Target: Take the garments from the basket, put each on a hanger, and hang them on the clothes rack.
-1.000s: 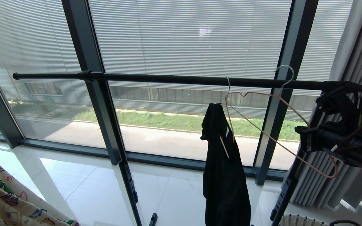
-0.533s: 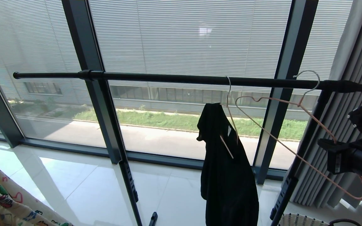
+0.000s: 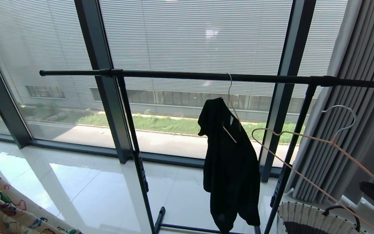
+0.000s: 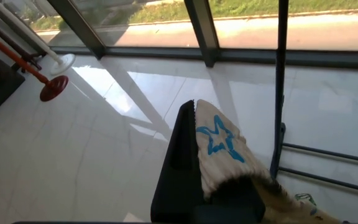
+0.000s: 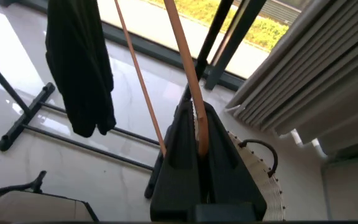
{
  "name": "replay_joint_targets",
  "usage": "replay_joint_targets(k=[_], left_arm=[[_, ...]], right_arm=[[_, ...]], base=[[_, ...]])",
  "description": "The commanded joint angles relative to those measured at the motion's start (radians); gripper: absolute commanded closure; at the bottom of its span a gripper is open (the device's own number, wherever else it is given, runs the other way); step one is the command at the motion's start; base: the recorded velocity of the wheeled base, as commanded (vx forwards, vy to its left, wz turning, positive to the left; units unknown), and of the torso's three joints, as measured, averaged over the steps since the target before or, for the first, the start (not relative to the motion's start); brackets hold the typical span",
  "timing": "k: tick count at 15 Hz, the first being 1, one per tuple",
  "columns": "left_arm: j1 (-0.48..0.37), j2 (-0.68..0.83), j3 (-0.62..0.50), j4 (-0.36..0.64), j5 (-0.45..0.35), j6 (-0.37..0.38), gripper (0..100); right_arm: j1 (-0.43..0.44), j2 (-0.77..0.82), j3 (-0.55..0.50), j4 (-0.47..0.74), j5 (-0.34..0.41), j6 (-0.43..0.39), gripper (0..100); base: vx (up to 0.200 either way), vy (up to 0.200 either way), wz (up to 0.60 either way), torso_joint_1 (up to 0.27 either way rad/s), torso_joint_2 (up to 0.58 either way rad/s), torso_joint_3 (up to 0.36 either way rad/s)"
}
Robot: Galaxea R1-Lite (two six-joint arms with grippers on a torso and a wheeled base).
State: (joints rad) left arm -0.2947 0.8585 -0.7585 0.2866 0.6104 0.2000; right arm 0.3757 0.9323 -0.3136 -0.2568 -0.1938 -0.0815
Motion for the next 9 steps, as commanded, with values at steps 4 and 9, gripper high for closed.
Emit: replay_joint_targets(k=[4,9], left_arm=[[-0.001,-0.004,0.019,0.0,0.0,0.002,100],[-0.084,-0.007,0.031,-0.001,-0.001,-0.005,100]], right_arm=[[0.0,-0.116,0.002,0.048,0.016,0.002,100],[0.0,-0.112,-0.036,0.047,0.226,0.005,100]], base=[[-0.2,0.0,0.0,0.004,0.0,0.005],[-0.16,0.0,0.0,0.001,0.0,0.003]])
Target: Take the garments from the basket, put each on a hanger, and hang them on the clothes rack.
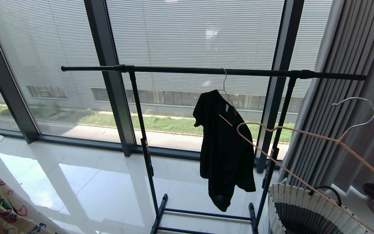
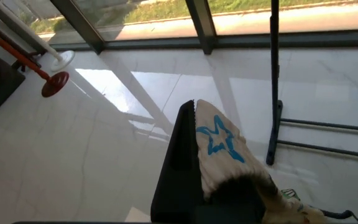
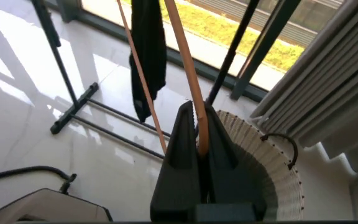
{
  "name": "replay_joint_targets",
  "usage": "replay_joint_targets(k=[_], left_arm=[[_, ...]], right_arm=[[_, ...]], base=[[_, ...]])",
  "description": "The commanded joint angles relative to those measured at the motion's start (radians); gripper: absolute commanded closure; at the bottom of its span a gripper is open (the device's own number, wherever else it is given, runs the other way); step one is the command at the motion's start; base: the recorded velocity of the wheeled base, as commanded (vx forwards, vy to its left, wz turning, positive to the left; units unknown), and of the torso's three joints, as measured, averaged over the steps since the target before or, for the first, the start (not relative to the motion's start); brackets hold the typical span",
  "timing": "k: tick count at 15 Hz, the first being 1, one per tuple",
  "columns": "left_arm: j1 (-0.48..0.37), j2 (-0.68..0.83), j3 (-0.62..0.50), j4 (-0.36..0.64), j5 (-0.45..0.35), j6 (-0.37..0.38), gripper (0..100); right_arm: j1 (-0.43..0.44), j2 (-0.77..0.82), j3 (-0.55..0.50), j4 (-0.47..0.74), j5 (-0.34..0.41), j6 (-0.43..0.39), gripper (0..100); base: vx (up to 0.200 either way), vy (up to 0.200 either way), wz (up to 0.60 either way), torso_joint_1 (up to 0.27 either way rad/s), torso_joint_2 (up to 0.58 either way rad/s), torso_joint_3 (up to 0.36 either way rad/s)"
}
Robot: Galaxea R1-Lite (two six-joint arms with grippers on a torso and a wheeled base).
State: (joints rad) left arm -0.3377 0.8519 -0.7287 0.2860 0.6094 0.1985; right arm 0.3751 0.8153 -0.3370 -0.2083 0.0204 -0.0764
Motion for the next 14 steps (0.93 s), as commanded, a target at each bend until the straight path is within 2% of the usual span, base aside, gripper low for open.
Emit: replay_joint_targets(k=[1,3,4,6,9,10,11,14], left_arm=[[-0.098,-0.002,0.002,-0.022,0.0,-0.016,100],[-0.213,0.036,-0.001,-0.083,0.001,-0.077,100],[-0.231,0.081,-0.012,-0.1,0.003,-0.12,100],[-0.23,0.216,-0.075,-0.129,0.017,-0.235,100],[-0.222,0.435,-0.186,-0.129,0.128,-0.406,100],[-0.225,0.509,-0.228,-0.129,0.138,-0.481,100],[-0.227,0.553,-0.258,-0.129,0.139,-0.515,100],[-0.227,0.621,-0.304,-0.129,0.139,-0.522,100]], right_arm=[[0.001,0.015,-0.025,-0.002,0.065,0.0,100],[0.015,0.062,-0.057,-0.003,0.133,0.003,100],[0.048,0.087,-0.08,-0.003,0.161,0.015,100],[0.189,0.139,-0.097,-0.003,0.19,0.036,100],[0.395,0.205,-0.099,-0.008,0.19,0.084,100],[0.476,0.228,-0.102,-0.013,0.19,0.104,100],[0.512,0.252,-0.106,-0.039,0.19,0.115,100],[0.521,0.343,-0.108,-0.155,0.187,0.122,100]], base=[[0.0,0.0,0.0,0.0,0.0,0.0],[0.0,0.0,0.0,0.0,0.0,0.0],[0.0,0.0,0.0,0.0,0.0,0.0],[0.0,0.0,0.0,0.0,0.0,0.0],[0.0,0.0,0.0,0.0,0.0,0.0],[0.0,0.0,0.0,0.0,0.0,0.0],[0.0,0.0,0.0,0.0,0.0,0.0],[0.0,0.0,0.0,0.0,0.0,0.0]])
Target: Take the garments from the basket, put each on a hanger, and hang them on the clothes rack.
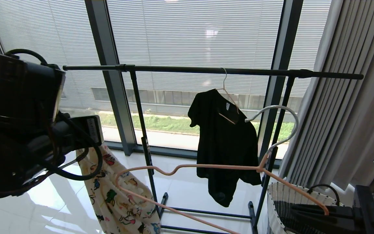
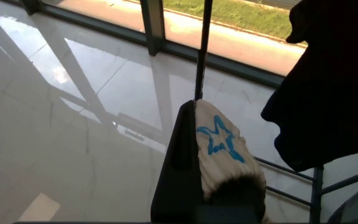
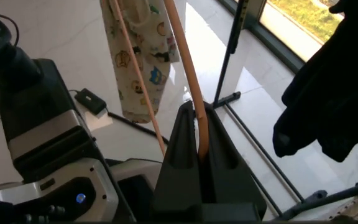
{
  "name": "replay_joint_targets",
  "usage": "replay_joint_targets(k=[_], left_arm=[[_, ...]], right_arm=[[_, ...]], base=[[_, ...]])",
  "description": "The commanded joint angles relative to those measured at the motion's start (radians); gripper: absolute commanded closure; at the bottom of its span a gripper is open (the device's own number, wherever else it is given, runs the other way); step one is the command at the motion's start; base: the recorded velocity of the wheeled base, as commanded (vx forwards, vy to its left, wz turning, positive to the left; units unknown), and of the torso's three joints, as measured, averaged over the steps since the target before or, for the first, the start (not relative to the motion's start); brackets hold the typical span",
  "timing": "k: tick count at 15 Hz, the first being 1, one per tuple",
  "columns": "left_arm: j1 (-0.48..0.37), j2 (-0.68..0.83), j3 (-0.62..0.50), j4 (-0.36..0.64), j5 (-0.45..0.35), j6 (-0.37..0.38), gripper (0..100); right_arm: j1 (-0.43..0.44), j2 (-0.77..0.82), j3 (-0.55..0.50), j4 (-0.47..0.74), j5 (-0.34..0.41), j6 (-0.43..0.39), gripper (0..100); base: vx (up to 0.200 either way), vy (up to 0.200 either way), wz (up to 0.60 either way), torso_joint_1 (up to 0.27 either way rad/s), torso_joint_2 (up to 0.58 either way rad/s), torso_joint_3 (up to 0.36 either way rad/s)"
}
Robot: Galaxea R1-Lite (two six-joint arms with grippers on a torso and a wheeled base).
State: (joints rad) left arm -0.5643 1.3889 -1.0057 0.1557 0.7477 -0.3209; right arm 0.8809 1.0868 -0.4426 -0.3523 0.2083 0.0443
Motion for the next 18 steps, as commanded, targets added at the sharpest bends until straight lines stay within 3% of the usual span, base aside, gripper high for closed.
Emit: replay_joint_targets(k=[1,3,7,18], left_arm=[[0.0,0.102,-0.04,0.001,0.001,-0.003,100],[-0.003,0.119,-0.063,0.001,0.001,-0.003,100],[-0.019,0.117,-0.068,0.001,0.001,-0.001,100],[-0.037,0.117,-0.09,0.001,0.022,-0.003,100]], right_arm=[[0.015,0.108,-0.004,-0.054,-0.001,0.009,100],[0.015,0.176,-0.002,-0.135,-0.003,0.017,100],[0.013,0.268,-0.002,-0.255,-0.084,0.068,100],[0.049,0.354,-0.117,-0.263,-0.099,0.071,100]], base=[[0.0,0.0,0.0,0.0,0.0,0.0],[0.0,0.0,0.0,0.0,0.0,0.0],[0.0,0.0,0.0,0.0,0.0,0.0],[0.0,0.0,0.0,0.0,0.0,0.0]])
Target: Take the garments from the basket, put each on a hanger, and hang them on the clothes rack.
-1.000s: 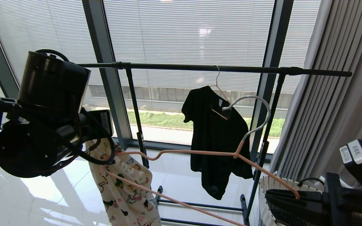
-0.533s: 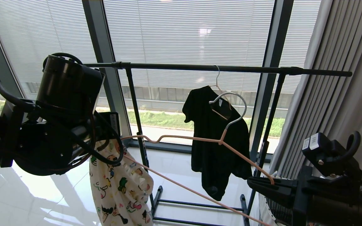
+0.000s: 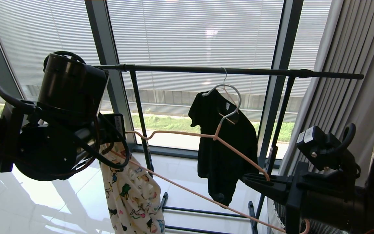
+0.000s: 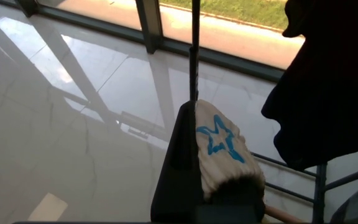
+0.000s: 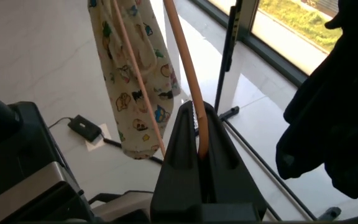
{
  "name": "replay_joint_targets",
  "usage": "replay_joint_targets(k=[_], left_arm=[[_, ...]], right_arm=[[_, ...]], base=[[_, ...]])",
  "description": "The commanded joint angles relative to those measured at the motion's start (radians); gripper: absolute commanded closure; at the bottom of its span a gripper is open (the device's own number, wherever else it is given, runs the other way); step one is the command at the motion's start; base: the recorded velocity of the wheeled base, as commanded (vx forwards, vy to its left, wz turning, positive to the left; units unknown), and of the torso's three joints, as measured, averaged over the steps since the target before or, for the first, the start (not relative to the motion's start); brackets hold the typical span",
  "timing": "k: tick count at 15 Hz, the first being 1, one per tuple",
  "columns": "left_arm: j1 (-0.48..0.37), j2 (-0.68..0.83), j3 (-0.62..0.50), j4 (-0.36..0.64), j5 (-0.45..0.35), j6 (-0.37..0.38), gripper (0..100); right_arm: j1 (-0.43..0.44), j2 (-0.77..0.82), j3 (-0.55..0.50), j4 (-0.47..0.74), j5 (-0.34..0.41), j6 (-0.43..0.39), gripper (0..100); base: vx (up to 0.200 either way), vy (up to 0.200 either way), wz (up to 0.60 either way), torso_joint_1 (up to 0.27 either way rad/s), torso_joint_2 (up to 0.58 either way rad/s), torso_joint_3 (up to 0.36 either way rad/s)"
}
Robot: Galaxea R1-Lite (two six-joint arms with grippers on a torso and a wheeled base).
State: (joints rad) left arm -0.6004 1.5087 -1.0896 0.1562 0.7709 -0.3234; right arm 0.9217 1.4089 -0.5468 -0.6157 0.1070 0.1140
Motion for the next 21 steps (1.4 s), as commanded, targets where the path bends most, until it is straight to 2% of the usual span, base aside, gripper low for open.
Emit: replay_joint_targets(k=[1,3,5,7,9,16,21], left_arm=[[-0.001,-0.004,-0.012,0.0,0.004,0.0,100],[0.001,-0.004,-0.021,-0.004,0.021,-0.003,100],[0.001,-0.007,-0.019,-0.026,0.03,-0.003,100],[-0.012,-0.007,-0.019,-0.027,0.03,-0.003,100],[-0.022,-0.008,-0.015,-0.027,0.03,-0.002,100],[0.005,-0.019,-0.01,-0.027,0.031,0.004,100],[0.005,-0.027,0.019,-0.027,0.031,0.04,100]], right_arm=[[0.008,0.051,-0.016,-0.002,-0.027,0.003,100],[0.012,0.079,-0.021,-0.033,-0.084,0.012,100],[0.04,0.111,-0.048,-0.067,-0.148,0.059,100],[0.072,0.127,-0.088,-0.067,-0.184,0.085,100],[0.101,0.13,-0.096,-0.067,-0.182,0.087,100],[0.103,0.088,-0.058,-0.058,-0.178,0.084,100],[0.103,0.028,-0.055,0.013,-0.158,0.084,100]], base=[[0.0,0.0,0.0,0.0,0.0,0.0],[0.0,0.0,0.0,0.0,0.0,0.0],[0.0,0.0,0.0,0.0,0.0,0.0],[0.0,0.0,0.0,0.0,0.0,0.0],[0.0,0.0,0.0,0.0,0.0,0.0],[0.0,0.0,0.0,0.0,0.0,0.0],[0.0,0.0,0.0,0.0,0.0,0.0]])
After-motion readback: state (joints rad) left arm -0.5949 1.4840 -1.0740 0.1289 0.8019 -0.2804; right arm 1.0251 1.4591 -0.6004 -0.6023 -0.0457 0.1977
